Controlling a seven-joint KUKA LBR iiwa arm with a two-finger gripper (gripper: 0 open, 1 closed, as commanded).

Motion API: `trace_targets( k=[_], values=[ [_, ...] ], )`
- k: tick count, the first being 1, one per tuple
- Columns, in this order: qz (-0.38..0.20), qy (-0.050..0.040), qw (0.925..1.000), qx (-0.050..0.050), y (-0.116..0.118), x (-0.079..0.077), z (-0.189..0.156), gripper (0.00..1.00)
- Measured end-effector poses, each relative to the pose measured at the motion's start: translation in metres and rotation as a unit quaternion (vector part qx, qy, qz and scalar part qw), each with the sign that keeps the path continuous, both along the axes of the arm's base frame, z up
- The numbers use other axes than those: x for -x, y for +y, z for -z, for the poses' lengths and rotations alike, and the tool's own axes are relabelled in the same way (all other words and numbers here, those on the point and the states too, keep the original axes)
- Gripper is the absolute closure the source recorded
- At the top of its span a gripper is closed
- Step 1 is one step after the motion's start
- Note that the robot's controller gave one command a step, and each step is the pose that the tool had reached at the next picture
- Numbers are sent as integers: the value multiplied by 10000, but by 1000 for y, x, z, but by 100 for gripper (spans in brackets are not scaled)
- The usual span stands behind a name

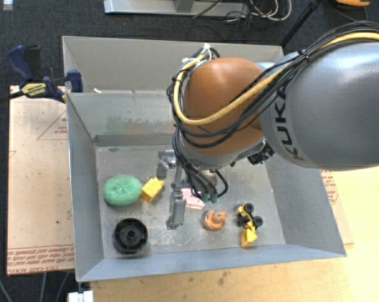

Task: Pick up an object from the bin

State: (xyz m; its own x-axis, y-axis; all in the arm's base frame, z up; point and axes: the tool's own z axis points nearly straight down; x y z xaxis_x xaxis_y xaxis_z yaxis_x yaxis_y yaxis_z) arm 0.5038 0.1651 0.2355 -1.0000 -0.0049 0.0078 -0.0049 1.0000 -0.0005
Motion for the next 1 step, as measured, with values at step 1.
trace_targets(
  k=[1],
  values=[
    [19, -39, 10000, -8, -1, -2, -4, 0]
  ],
)
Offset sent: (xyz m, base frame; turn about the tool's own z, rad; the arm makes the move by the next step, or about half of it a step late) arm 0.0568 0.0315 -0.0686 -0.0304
